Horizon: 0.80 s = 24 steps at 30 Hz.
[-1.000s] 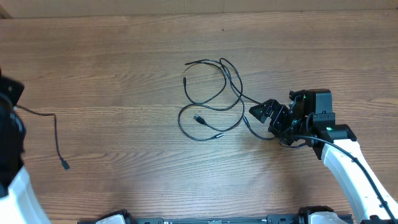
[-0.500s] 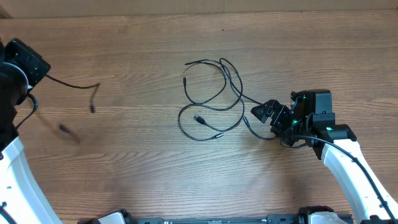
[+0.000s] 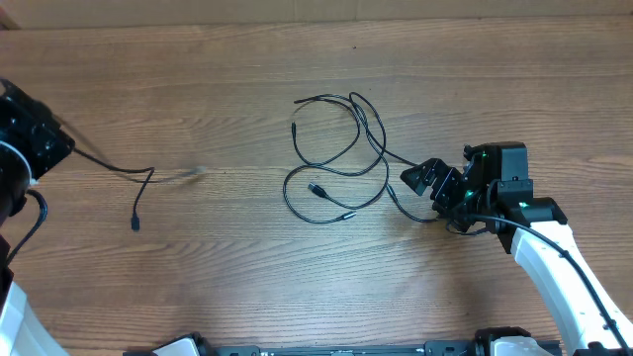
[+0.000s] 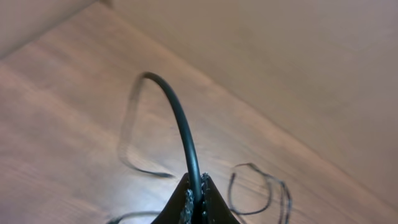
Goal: Untangle cables
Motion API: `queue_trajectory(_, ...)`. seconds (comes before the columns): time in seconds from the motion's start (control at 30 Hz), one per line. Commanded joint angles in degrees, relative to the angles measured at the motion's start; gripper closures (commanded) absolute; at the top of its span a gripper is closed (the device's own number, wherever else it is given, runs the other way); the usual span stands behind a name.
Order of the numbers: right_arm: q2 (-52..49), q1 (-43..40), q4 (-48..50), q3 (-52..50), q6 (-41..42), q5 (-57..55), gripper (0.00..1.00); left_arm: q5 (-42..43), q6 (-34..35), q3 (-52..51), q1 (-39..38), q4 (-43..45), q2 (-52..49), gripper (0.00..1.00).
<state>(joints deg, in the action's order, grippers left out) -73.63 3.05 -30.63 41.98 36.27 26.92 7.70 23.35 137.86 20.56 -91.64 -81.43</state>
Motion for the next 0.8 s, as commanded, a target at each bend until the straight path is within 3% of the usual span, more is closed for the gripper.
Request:
queue_trajectory(0.0,-0.09,0.22,0.28,1.07,0.15,-0.57,0.0,-10.1,4.63,0.63,1.66,-1.68,-0.28,0.96)
queue_trajectory(0.13,-0.09,0.22,0.26,1.07,0.15,-0.57,0.0,-18.64,11.58,0.31,5.07,-5.16,-0.59,0.96)
queue_trajectory(0.47,-0.09,0.22,0.28,1.07,0.15,-2.1,0.0,-18.86,12.04,-4.7,19.52,-5.16,-4.79,0.96)
queue_trajectory(0.77,-0.09,0.22,0.28,1.07,0.15,-2.1,0.0,-19.04,16.35,-5.55,20.68,-5.16,-14.56,0.95)
